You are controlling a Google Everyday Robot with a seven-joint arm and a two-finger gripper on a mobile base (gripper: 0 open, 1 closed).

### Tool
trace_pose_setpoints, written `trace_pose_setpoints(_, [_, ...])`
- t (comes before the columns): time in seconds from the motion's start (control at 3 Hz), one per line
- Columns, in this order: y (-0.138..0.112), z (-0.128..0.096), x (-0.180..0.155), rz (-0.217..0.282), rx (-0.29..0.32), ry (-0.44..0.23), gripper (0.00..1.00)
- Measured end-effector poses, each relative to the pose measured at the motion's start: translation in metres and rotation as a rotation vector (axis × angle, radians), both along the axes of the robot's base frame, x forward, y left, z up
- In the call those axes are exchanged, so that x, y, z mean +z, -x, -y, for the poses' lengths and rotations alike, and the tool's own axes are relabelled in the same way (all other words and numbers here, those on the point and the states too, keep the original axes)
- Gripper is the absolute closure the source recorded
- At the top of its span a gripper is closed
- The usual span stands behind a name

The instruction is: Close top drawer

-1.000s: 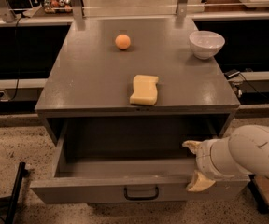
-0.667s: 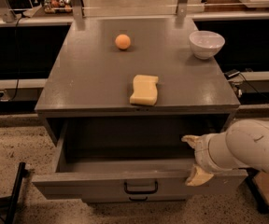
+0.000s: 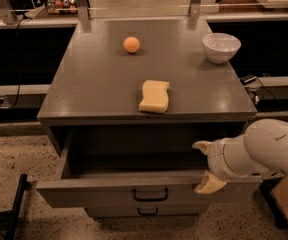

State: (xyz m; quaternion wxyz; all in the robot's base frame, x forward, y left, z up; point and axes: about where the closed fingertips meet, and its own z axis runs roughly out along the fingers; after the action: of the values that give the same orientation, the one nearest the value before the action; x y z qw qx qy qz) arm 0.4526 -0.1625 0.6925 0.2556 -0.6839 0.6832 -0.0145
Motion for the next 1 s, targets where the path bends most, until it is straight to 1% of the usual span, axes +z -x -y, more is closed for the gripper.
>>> trace_pose_setpoints(0.33, [0.028, -0.015, 0.011, -0.061, 0.037, -0.028, 0.23])
trace_pose_setpoints(0.67, [0.053, -0.023, 0.018, -0.114, 0.076, -0.09, 0.2])
trace_pose_setpoints(1.0, [0.08, -0.027, 0.025, -0.155, 0.108, -0.132, 0.28])
